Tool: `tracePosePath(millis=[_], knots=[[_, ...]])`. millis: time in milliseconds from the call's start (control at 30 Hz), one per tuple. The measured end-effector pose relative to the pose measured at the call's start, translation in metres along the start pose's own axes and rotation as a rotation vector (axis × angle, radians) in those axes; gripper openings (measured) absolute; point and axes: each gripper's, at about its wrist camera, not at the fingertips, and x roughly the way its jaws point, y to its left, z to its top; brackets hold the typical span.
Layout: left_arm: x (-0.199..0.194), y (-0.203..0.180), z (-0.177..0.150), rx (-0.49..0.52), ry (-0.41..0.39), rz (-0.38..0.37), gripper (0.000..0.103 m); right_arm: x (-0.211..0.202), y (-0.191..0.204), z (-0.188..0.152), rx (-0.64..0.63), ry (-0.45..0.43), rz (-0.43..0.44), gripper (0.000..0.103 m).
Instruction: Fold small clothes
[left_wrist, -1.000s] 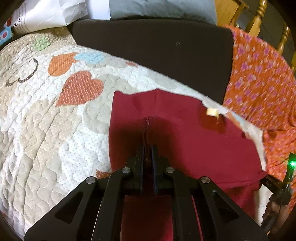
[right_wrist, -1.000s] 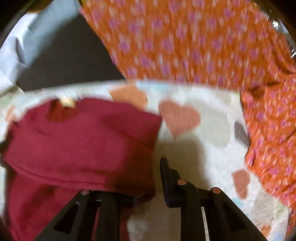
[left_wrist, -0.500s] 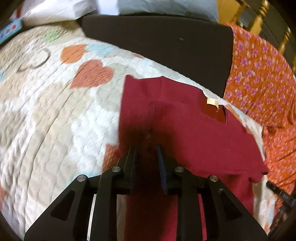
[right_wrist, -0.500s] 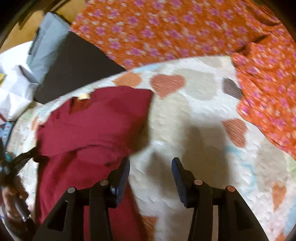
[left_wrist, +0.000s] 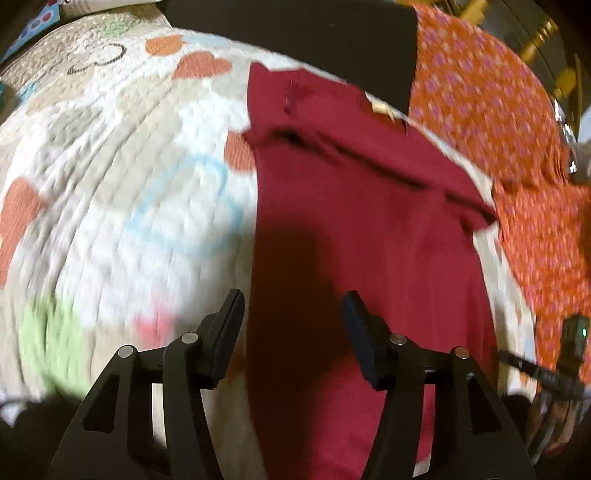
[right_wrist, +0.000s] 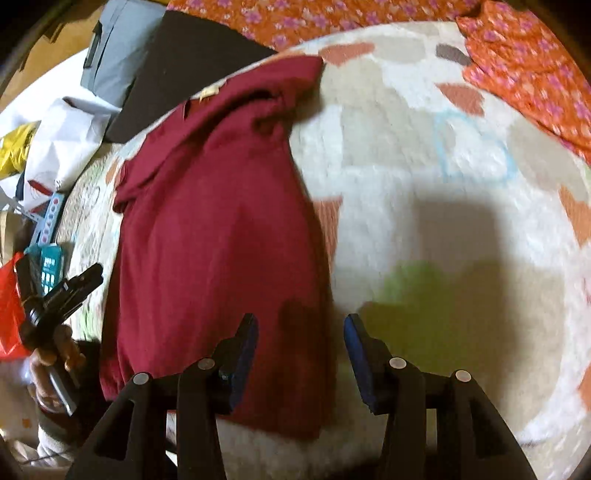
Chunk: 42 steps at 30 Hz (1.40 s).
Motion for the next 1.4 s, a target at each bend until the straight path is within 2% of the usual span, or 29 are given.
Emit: tracePosePath(millis=[100, 200, 333, 467, 600, 633, 667, 733, 767, 800, 833, 867, 900, 933, 967, 1000, 1067, 1133, 1267, 1333, 1400], knots=[[-0.010, 0.002, -0.022, -0.007, 0.049, 0.014, 0.056, 0.004, -0.004, -0.015, 0.008, 0.035, -0.024, 0.046], [-0.009, -0.002, -0.041, 0.012, 0.121, 0.028, 0.059, 0.004, -0.003, -0.022, 0.022, 0.040, -0.004, 0.047], [-0.003, -0.008, -0.058, 0.039, 0.165, 0.048, 0.059, 0.013, 0.003, -0.031, 0.003, 0.080, 0.027, 0.047], [0.001, -0.012, -0.074, 0.056, 0.203, 0.064, 0.060, 0.017, 0.010, -0.034, -0.009, 0.070, 0.017, 0.057], [0.005, -0.012, -0.088, 0.011, 0.241, 0.023, 0.081, 0.021, 0.018, -0.035, -0.034, 0.063, 0.012, 0.059], [0.006, -0.013, -0.090, 0.004, 0.239, 0.016, 0.084, 0.021, 0.020, -0.036, -0.046, 0.054, 0.016, 0.058], [0.006, -0.014, -0.091, 0.003, 0.226, 0.014, 0.084, 0.021, 0.021, -0.037, -0.057, 0.051, 0.017, 0.055], [0.006, -0.016, -0.092, 0.010, 0.218, 0.019, 0.084, 0.021, 0.025, -0.037, -0.084, 0.046, 0.036, 0.040], [0.004, -0.016, -0.092, 0.013, 0.213, 0.015, 0.084, 0.021, 0.027, -0.036, -0.086, 0.041, 0.060, 0.022], [0.002, -0.016, -0.091, 0.018, 0.206, 0.007, 0.074, 0.020, 0.027, -0.036, -0.077, 0.037, 0.100, 0.015], [0.000, -0.015, -0.092, 0.029, 0.201, 0.009, 0.050, 0.017, 0.027, -0.037, -0.068, 0.025, 0.130, 0.014], [-0.004, -0.015, -0.091, 0.042, 0.198, 0.019, 0.037, 0.012, 0.029, -0.038, -0.064, 0.001, 0.149, 0.014], [-0.008, -0.011, -0.088, 0.032, 0.201, -0.009, 0.015, 0.005, 0.031, -0.041, -0.065, -0.029, 0.177, 0.013], [-0.010, -0.007, -0.085, 0.010, 0.209, -0.052, 0.006, -0.003, 0.032, -0.043, -0.056, -0.052, 0.211, 0.013], [-0.014, -0.003, -0.083, -0.019, 0.217, -0.104, 0.006, -0.013, 0.031, -0.047, -0.040, -0.074, 0.247, 0.013], [-0.023, -0.002, -0.081, -0.019, 0.206, -0.125, 0.006, -0.024, 0.030, -0.051, -0.021, -0.099, 0.295, 0.013], [-0.047, -0.005, -0.079, 0.026, 0.152, -0.143, 0.006, -0.044, 0.031, -0.060, -0.001, -0.129, 0.392, 0.012], [-0.070, -0.010, -0.078, 0.072, 0.115, -0.178, 0.006, -0.070, 0.039, -0.074, -0.036, -0.157, 0.460, 0.012], [-0.075, -0.002, -0.082, 0.070, 0.141, -0.179, 0.006, -0.095, 0.047, -0.098, -0.102, -0.157, 0.473, 0.011], [-0.066, 0.003, -0.086, 0.072, 0.154, -0.144, 0.006, -0.089, 0.039, -0.101, -0.086, -0.149, 0.398, 0.011], [-0.061, 0.008, -0.087, 0.057, 0.168, -0.145, 0.006, -0.078, 0.028, -0.098, -0.032, -0.142, 0.370, 0.011]])
